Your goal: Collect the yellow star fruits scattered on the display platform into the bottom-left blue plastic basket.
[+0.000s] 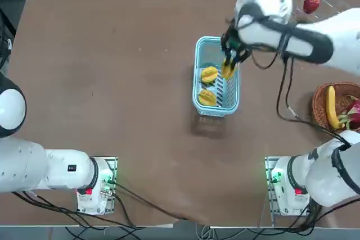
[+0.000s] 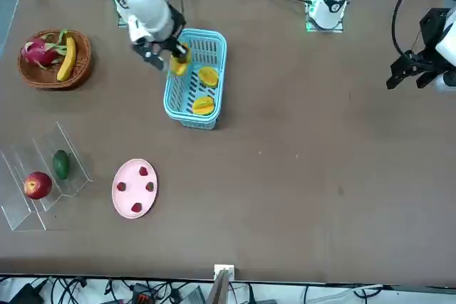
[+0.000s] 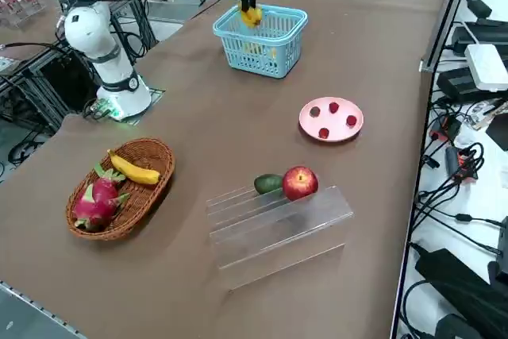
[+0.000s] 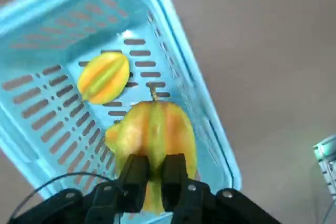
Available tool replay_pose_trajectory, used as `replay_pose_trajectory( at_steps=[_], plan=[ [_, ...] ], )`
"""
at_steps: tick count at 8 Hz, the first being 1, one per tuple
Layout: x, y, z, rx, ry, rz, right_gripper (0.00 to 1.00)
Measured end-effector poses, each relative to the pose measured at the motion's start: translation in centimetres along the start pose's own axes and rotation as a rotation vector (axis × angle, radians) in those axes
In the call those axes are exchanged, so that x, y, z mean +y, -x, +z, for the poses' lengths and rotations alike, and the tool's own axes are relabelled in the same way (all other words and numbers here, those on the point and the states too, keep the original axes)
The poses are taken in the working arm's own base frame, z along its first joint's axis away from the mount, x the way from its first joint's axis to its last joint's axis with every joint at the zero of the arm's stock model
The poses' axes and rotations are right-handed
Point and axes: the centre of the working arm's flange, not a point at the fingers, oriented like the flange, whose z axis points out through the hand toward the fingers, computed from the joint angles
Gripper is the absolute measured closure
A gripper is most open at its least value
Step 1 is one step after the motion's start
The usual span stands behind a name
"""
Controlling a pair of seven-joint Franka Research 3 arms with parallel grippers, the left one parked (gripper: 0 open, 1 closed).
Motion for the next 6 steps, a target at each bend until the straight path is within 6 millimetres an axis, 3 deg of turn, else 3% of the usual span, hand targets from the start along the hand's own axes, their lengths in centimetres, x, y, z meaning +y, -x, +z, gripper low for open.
replay_pose_trajectory(
  at_steps=[1,3,5,6],
  plan=[
    [-0.1,0.4,1.0,-0.001,0.008,-0.007,0.75],
    [-0.2,0.3,0.6,0.015,0.004,-0.014,0.41],
    [-0.6,-0.8,-2.7,0.069,-0.018,-0.022,0.05],
    [-0.1,-2.6,-5.6,0.102,-0.005,-0.013,0.00]
  ],
)
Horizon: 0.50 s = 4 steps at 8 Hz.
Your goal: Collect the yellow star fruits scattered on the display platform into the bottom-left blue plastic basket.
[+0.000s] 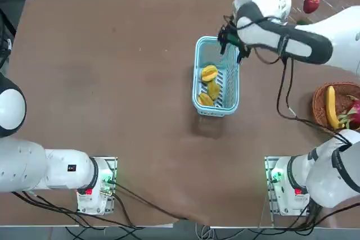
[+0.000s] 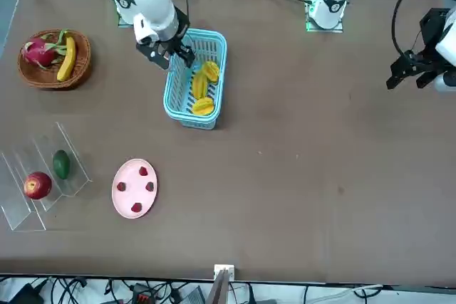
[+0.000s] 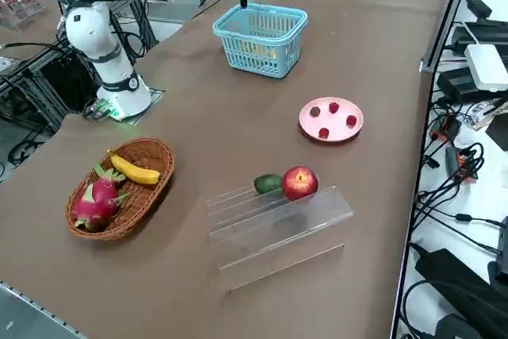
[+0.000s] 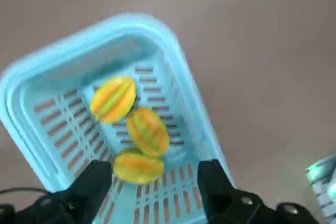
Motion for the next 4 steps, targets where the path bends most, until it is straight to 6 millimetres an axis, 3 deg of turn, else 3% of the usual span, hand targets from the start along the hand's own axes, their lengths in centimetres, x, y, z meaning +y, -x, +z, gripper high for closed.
replay_pose_trajectory(
  at_steps=[2,4],
  plan=[
    [3.7,-7.2,-6.6,0.026,0.001,-0.004,0.00],
    [11.3,-15.5,-12.4,0.013,0.001,-0.103,0.00]
  ],
)
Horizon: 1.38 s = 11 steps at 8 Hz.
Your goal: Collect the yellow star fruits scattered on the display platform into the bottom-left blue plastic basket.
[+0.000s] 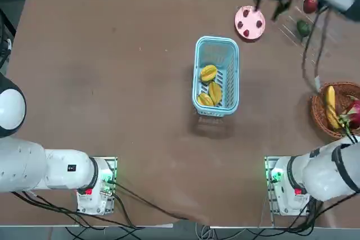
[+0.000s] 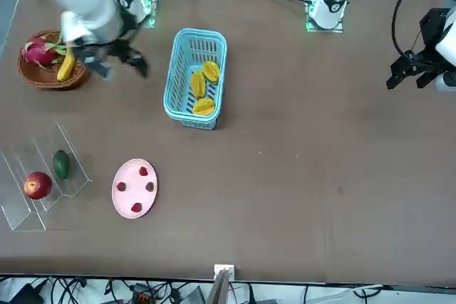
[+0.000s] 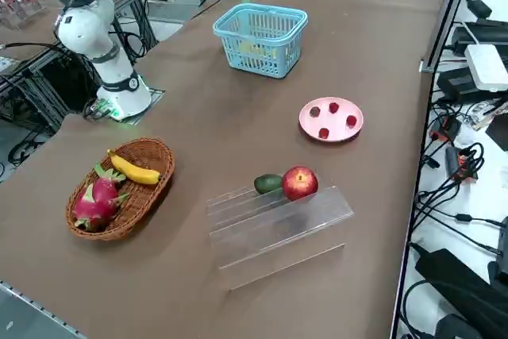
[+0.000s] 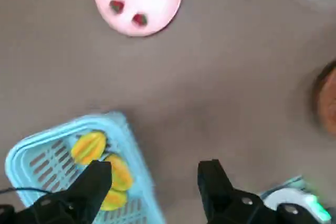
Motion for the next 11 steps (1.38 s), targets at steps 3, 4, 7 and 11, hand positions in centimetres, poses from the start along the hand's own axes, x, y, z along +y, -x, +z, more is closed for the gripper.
replay_pose_trajectory(
  at_steps=[3,4,7,11],
  plan=[
    [10.5,-6.9,-3.4,-0.010,0.040,-0.200,0.00],
    [12.1,-7.9,-3.5,-0.007,0.078,-0.262,0.00],
    [14.3,-8.5,-4.8,-0.015,0.109,-0.311,0.00],
    [14.5,-7.3,-6.4,-0.017,0.052,-0.322,0.00]
  ],
)
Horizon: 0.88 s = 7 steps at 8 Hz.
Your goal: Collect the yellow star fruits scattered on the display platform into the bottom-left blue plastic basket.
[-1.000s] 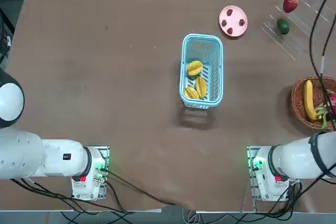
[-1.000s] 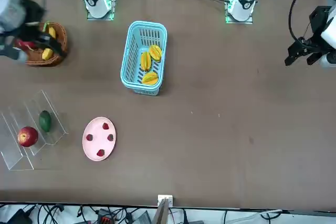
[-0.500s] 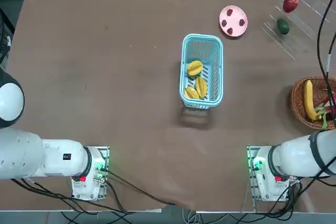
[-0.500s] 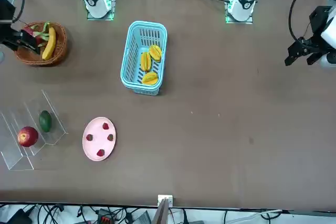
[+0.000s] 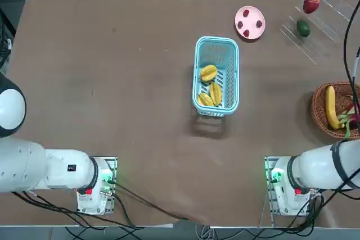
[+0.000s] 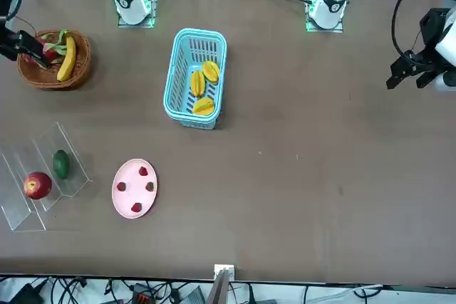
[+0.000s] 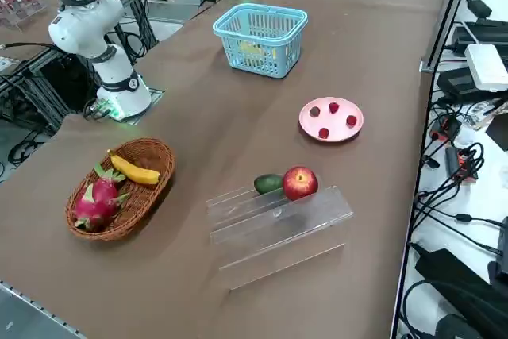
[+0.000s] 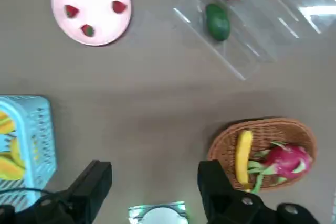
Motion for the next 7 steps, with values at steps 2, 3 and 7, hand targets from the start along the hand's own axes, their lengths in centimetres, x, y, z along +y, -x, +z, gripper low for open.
replay_pose_trajectory(
  at_steps=[2,3,7],
  plan=[
    [-0.8,0.5,-0.6,0.008,-0.022,-0.016,0.00],
    [-1.6,0.6,-0.6,0.009,-0.021,-0.031,0.00],
    [-2.7,0.7,-0.8,0.012,-0.019,-0.050,0.00]
  ],
)
